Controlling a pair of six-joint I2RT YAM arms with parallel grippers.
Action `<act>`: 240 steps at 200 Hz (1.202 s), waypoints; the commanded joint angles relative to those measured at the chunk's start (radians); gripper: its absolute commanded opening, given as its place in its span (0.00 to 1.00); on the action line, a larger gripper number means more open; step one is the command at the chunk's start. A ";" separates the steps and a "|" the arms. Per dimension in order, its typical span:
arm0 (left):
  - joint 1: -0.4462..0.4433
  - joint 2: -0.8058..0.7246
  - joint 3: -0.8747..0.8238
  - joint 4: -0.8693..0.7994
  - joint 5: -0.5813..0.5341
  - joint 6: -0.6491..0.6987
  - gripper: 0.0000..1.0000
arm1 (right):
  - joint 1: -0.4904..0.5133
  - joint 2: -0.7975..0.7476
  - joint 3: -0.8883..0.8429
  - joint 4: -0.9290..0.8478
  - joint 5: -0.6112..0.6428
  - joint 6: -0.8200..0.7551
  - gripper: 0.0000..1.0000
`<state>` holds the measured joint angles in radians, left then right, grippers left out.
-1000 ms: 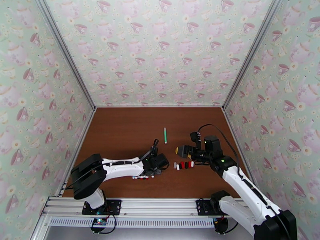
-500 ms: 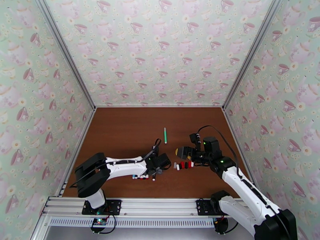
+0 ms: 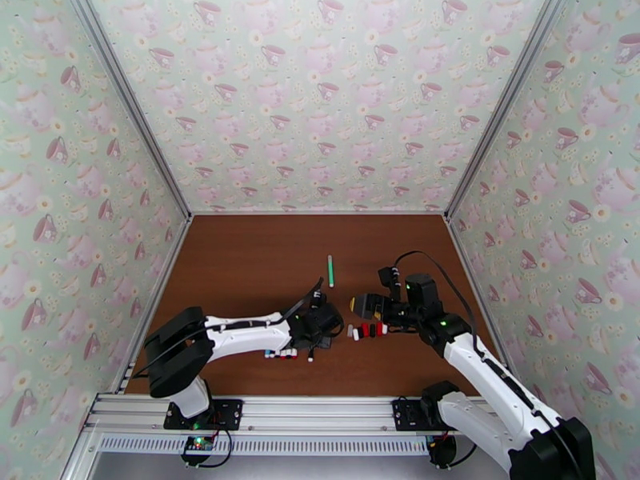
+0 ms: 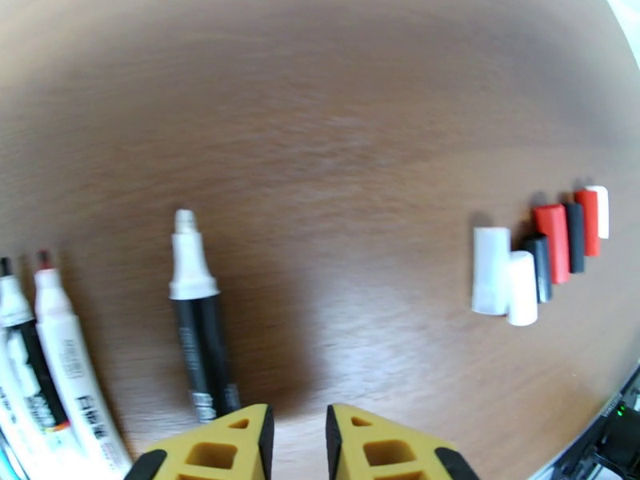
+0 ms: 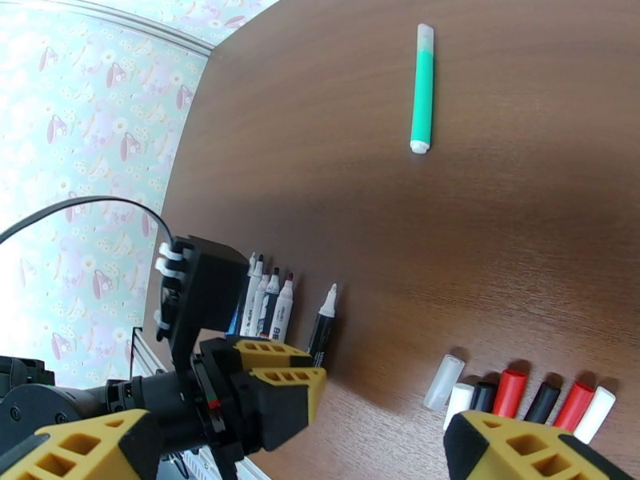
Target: Open the pen caps
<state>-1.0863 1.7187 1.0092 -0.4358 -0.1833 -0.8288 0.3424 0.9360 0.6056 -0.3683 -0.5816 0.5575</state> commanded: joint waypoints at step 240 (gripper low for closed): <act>0.017 0.086 0.101 -0.148 -0.015 0.010 0.25 | 0.009 0.006 0.023 -0.048 0.045 -0.002 1.00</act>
<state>-1.0729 1.7618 1.0801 -0.5190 -0.1864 -0.8082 0.3462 0.9367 0.6060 -0.3874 -0.5545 0.5568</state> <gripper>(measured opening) 0.254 0.999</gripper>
